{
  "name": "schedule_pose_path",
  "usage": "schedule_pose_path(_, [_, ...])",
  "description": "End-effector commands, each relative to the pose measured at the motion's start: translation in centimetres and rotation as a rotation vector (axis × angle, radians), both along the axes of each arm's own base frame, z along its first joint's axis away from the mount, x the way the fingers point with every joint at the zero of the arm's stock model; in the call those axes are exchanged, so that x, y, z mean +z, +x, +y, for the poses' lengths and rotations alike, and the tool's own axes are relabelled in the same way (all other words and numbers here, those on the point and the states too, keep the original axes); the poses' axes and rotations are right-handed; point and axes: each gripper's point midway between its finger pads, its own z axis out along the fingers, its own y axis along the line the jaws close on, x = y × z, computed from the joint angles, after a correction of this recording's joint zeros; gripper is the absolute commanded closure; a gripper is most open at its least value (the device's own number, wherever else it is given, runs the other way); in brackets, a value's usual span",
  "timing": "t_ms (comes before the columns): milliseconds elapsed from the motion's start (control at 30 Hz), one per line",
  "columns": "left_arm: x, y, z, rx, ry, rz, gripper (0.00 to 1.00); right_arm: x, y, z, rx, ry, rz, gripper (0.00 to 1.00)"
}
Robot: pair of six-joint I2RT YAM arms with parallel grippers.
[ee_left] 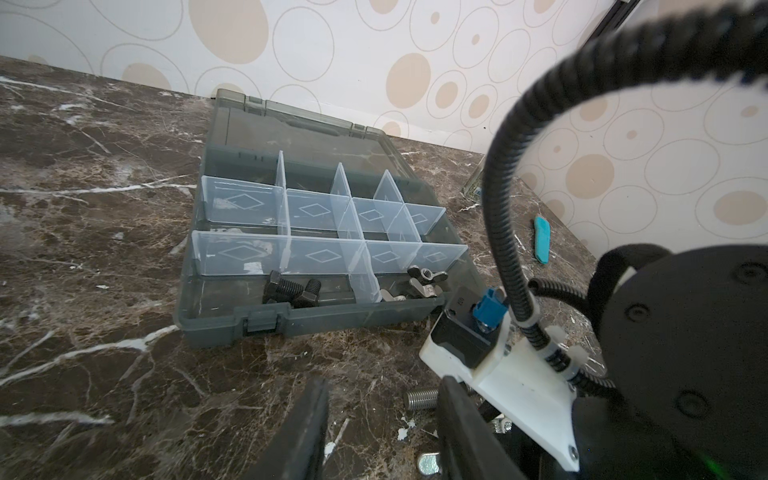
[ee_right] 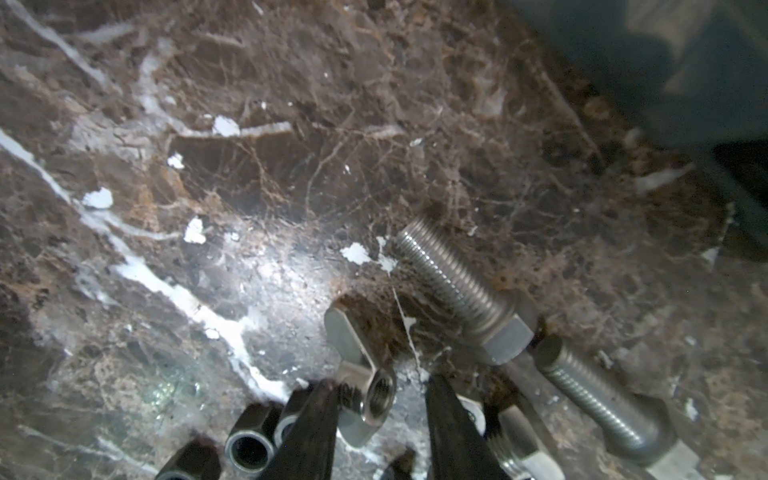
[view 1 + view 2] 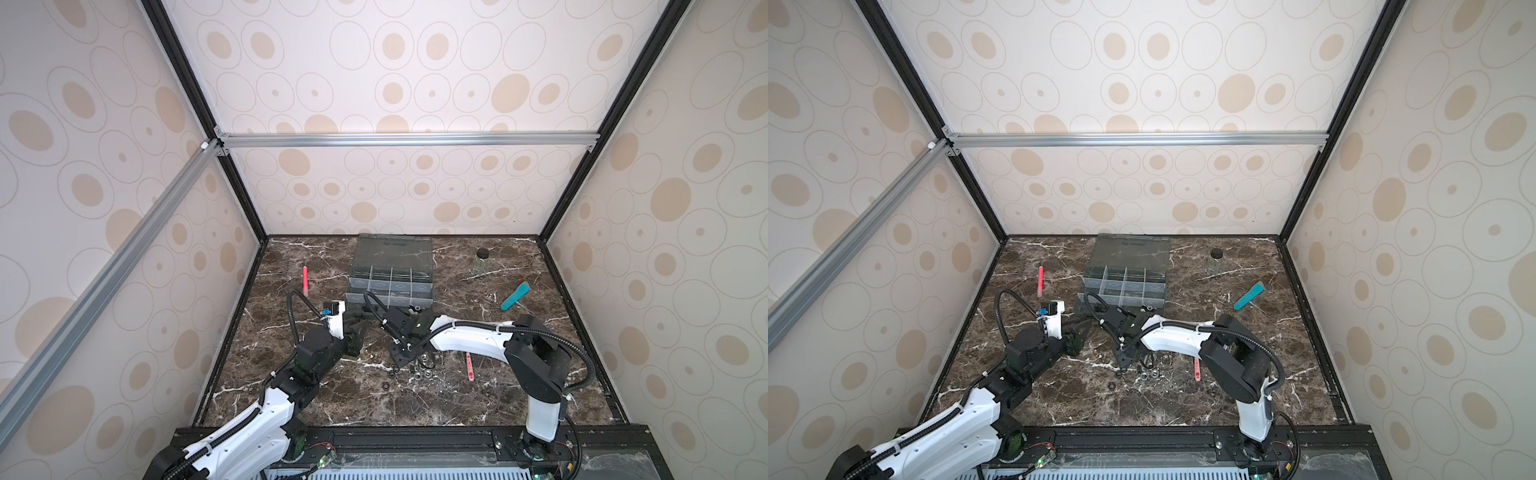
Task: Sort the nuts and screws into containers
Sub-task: 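Close the right gripper on a silver wing nut in the pile, then carry the wing nut with the right gripper into a box compartment and release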
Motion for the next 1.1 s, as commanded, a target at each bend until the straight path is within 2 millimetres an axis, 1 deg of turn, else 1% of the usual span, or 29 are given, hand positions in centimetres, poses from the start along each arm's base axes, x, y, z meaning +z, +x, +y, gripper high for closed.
schedule_pose_path(0, [0.9, 0.2, 0.1, 0.014, -0.030, -0.015, 0.57, -0.3, -0.1, -0.2, 0.019, -0.051, -0.007, 0.62])
schedule_pose_path(367, [0.8, 0.2, 0.1, 0.015, -0.029, -0.013, 0.56, -0.9, 0.2, -0.1, 0.022, -0.087, -0.006, 0.64])
schedule_pose_path(767, [0.7, 0.1, 0.2, 0.015, -0.027, -0.011, 0.56, -1.1, 0.1, 0.0, 0.017, -0.084, 0.001, 0.78])
schedule_pose_path(900, [0.8, 0.1, 0.2, 0.017, -0.028, -0.013, 0.56, -0.6, 0.1, 0.3, 0.011, -0.049, -0.007, 0.81])
schedule_pose_path(1000, [0.9, 0.1, 0.3, 0.020, -0.028, -0.015, 0.56, 0.6, 0.6, 0.6, 0.010, -0.015, -0.030, 0.83])
schedule_pose_path(1067, [1.0, 0.1, 0.3, 0.023, -0.028, -0.018, 0.56, 1.7, 1.2, 0.7, 0.006, 0.015, -0.047, 0.83])
